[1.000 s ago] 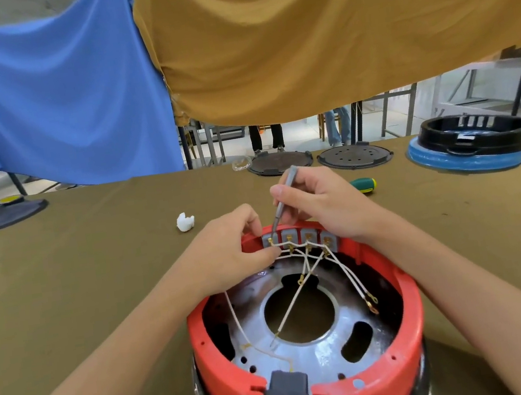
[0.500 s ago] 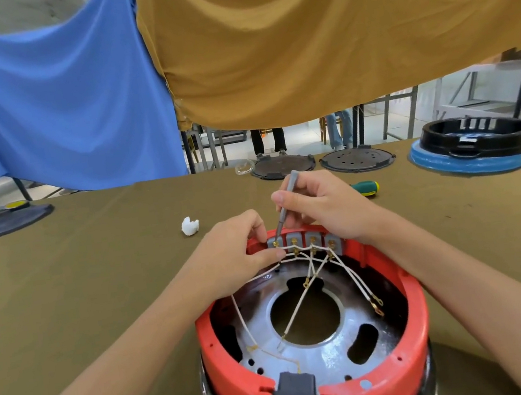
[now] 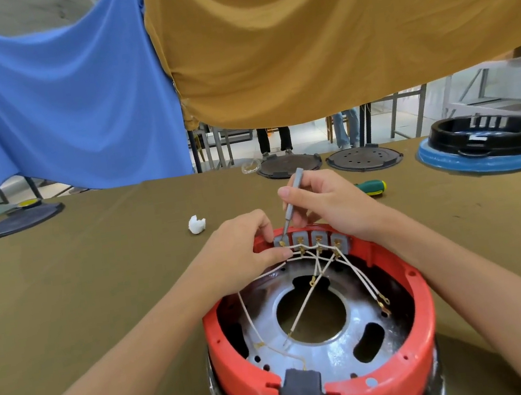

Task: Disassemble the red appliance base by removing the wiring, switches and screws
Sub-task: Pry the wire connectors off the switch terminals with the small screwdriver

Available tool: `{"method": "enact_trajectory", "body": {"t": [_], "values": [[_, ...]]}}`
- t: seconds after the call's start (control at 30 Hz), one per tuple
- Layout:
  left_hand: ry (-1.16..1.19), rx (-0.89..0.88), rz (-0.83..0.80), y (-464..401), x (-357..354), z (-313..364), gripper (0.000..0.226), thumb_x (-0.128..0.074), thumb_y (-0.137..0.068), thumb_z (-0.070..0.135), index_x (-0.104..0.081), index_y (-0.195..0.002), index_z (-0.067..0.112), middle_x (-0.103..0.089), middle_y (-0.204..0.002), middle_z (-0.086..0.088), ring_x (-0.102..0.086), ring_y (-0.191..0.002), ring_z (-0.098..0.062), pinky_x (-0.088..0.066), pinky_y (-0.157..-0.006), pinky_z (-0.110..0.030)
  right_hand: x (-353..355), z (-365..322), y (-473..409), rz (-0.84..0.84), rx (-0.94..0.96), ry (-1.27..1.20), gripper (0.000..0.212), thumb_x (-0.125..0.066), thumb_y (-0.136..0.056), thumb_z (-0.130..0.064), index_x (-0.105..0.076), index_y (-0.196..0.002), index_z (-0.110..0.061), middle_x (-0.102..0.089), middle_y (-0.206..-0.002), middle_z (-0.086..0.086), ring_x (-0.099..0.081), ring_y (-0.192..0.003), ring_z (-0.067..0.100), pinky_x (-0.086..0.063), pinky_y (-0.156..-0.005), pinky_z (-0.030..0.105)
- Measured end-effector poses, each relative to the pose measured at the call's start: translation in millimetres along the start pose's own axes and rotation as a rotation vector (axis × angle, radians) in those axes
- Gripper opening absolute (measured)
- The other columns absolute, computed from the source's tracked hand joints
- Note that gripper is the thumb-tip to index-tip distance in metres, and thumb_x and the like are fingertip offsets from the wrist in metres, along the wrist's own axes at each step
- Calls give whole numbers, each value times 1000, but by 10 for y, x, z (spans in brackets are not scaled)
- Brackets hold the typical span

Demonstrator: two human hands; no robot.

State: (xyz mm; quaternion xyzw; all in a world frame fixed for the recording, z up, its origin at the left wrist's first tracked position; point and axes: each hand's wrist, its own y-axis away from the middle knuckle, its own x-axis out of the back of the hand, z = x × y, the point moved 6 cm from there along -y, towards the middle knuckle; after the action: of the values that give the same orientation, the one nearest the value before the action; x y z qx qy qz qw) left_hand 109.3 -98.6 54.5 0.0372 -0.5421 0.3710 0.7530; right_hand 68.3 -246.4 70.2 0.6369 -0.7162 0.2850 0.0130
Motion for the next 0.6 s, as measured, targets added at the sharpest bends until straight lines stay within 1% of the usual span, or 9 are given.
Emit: {"method": "enact_trajectory", "body": {"t": [0.07, 0.17, 0.3, 0.47, 0.6], "values": [[3, 1, -6, 4, -4, -3, 29, -74, -82, 44, -52, -82, 25, -58, -78, 8, -49, -67, -5, -41, -62, -24, 19, 0, 13, 21, 17, -3, 25, -57, -101, -29, -64, -86, -10, -67, -70, 2, -64, -64, 13, -52, -64, 23], [-2, -2, -1, 8, 3, 3, 29, -74, -82, 45, -52, -82, 25, -59, -78, 8, -49, -67, -5, -41, -62, -23, 10, -2, 8, 5, 18, 8, 23, -57, -100, -28, -64, -88, -10, -68, -72, 2, -65, -65, 14, -53, -64, 21], [-13, -1, -4, 9, -1, 8, 29, -74, -81, 45, -52, -83, 25, -58, -79, 8, -48, -66, -4, -38, -61, -21, 4, 21, -4, -20, -6, -9, 25, -56, -101, -27, -65, -87, -8, -67, -68, -2, -64, -64, 12, -52, -64, 21], [-23, -4, -6, 9, 7, 12, 29, -73, -81, 45, -52, -82, 26, -58, -78, 10, -47, -63, -1, -35, -58, -18, -12, 55, -33, -46, -51, -70, 29, -56, -102, -28, -64, -81, -9, -63, -66, 3, -59, -61, 12, -51, -62, 20], [-16, 4, -12, 16, 3, 8, 29, -73, -82, 46, -54, -84, 24, -58, -78, 9, -48, -64, 0, -35, -58, -18, -6, 73, -21, -46, -61, -72, 30, -54, -102, -28, -64, -82, -9, -63, -65, 1, -59, -60, 10, -49, -61, 19]]}}
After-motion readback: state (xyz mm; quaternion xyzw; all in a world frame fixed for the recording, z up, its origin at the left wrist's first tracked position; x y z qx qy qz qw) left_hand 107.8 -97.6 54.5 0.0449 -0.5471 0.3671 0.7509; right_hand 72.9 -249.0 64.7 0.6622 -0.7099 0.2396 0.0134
